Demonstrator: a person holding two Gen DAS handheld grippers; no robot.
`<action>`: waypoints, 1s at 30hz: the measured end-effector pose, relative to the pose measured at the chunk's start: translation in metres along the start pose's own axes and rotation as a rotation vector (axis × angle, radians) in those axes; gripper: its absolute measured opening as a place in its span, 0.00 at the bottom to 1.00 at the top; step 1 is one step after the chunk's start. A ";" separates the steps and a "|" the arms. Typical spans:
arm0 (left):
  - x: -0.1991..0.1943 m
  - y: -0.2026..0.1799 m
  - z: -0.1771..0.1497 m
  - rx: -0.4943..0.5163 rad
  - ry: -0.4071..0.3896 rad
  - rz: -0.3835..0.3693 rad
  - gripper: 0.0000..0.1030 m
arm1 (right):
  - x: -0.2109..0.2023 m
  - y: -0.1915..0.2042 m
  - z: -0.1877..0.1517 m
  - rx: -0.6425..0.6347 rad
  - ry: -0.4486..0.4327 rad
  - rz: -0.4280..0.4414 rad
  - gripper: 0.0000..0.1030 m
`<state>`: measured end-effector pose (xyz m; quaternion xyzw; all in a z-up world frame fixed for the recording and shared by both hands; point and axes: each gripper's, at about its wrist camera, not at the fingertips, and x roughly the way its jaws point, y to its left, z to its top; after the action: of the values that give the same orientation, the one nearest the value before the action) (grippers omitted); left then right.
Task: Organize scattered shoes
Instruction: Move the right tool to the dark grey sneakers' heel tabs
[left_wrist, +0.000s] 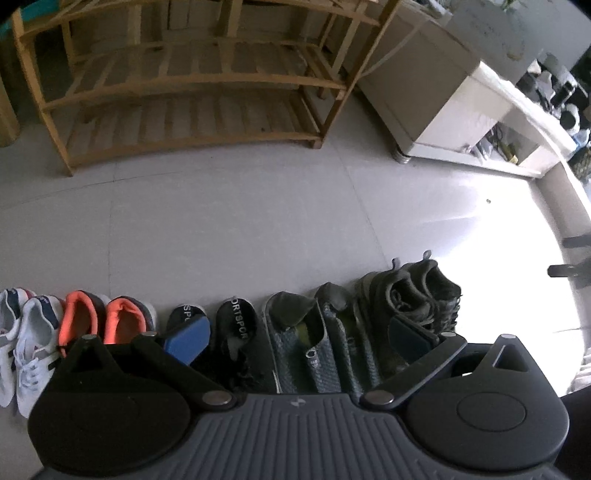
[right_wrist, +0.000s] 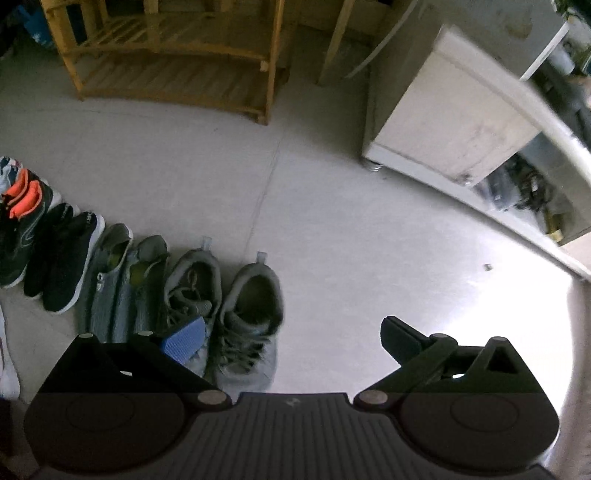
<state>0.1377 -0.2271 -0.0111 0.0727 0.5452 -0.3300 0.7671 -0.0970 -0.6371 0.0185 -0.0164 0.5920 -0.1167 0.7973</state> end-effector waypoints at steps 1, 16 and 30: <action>0.002 0.000 0.000 -0.002 0.003 0.002 1.00 | 0.018 0.004 -0.003 0.008 0.004 0.012 1.00; 0.042 -0.001 0.014 -0.051 0.096 -0.004 1.00 | 0.219 0.055 0.019 0.011 0.158 0.089 0.89; 0.029 0.033 0.007 -0.185 0.075 0.039 1.00 | 0.260 0.056 0.028 0.070 0.229 0.070 0.89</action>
<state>0.1681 -0.2176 -0.0423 0.0243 0.6003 -0.2605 0.7558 0.0099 -0.6395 -0.2265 0.0457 0.6748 -0.1104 0.7282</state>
